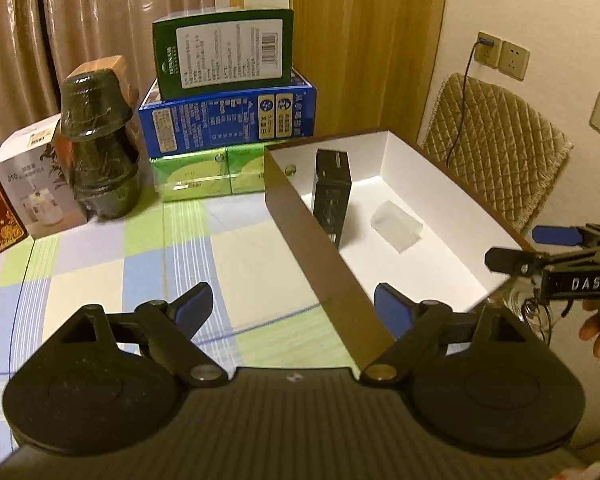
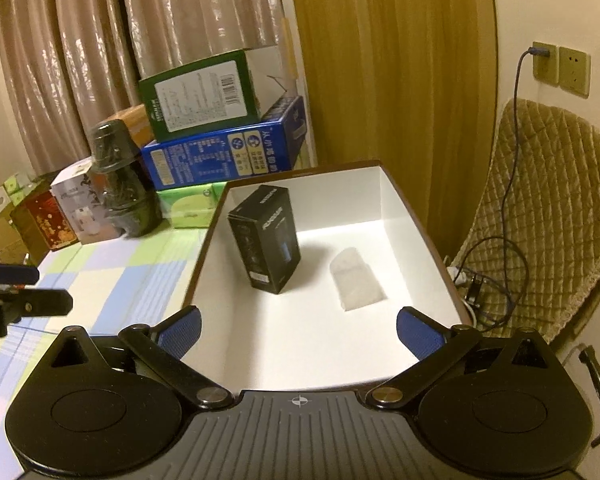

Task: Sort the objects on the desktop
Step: 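Open both tools to drop the cup and black box into the cardboard box, then move both tools back toward the remaining items on the table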

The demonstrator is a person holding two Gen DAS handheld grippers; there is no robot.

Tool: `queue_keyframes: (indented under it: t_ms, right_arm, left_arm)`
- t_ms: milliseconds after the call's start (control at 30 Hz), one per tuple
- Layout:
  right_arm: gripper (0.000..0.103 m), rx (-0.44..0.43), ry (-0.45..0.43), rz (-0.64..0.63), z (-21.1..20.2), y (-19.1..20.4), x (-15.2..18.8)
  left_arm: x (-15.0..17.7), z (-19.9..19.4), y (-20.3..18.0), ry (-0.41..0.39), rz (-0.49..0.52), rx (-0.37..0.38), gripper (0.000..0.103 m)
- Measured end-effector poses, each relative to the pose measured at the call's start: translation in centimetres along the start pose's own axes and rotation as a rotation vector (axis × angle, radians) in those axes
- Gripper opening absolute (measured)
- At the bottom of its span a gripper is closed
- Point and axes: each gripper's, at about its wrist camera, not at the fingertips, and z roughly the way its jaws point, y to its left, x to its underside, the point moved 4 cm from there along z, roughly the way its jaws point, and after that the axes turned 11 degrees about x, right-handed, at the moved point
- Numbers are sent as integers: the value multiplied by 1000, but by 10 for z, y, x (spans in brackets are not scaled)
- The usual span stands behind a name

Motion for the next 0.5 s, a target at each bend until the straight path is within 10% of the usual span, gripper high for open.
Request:
queue_keyframes:
  t_ms: [500]
  right_arm:
    - [101, -25, 86, 4, -30, 35, 49]
  left_arm:
    - [53, -41, 28, 58, -41, -15, 86]
